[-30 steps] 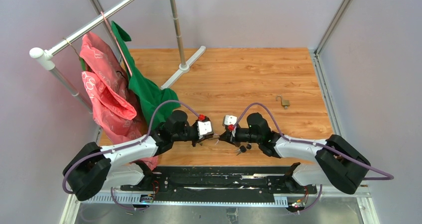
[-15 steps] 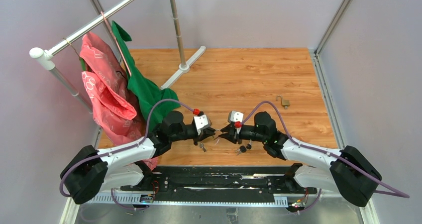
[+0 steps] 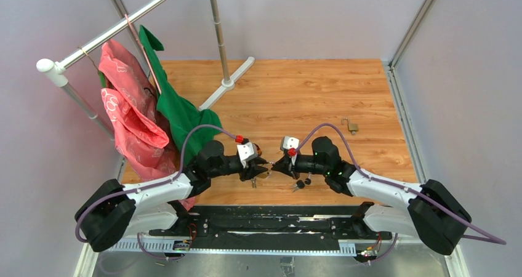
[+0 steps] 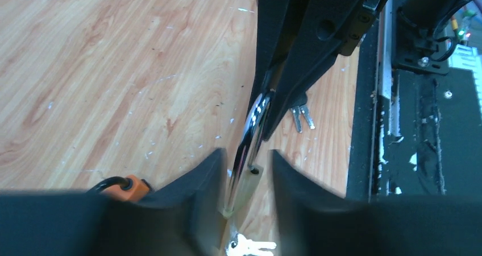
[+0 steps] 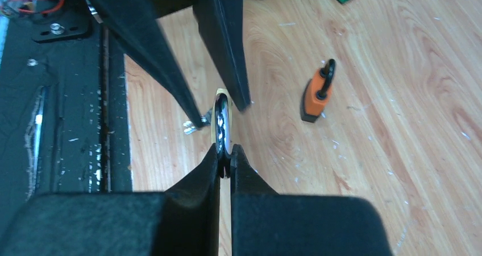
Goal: Lock with the key
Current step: Lock the lock.
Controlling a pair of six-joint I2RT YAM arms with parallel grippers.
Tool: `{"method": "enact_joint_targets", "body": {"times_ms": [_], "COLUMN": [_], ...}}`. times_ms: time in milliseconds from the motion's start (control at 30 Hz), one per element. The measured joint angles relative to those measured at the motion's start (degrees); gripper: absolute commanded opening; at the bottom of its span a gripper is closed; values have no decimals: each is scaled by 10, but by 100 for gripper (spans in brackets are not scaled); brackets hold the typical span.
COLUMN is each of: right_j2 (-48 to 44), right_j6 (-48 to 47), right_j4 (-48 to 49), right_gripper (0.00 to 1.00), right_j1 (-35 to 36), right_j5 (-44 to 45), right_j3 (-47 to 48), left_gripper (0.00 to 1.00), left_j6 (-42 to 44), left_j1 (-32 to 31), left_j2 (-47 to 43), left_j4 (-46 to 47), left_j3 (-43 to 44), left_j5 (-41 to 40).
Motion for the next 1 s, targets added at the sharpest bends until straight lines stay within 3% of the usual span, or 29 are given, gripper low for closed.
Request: {"method": "enact_joint_targets", "body": {"times_ms": [133, 267, 433, 700, 833, 1000], "right_j2": [-19, -32, -42, -42, -45, -50], "right_j6": [-29, -44, -59, -85, -96, -117], "right_j4": [-76, -116, -137, -185, -200, -244], "right_gripper": [0, 0, 0, 0, 0, 0], "right_j1": [0, 0, 0, 1, 2, 14], "right_j5": [13, 10, 0, -4, -3, 9], "right_j3": [24, 36, 36, 58, 58, 77], "left_gripper": [56, 63, 59, 40, 19, 7], "left_j6": [-6, 46, 130, 207, 220, 217], "left_j1": [0, 0, 0, 0, 0, 0], "left_j2": [0, 4, 30, 78, 94, 109], "left_j4": [15, 16, 13, 13, 14, 28], "left_j3": [-5, -17, -30, -30, -31, -31], "left_j5": [-14, -17, 2, 16, 32, 43]}}
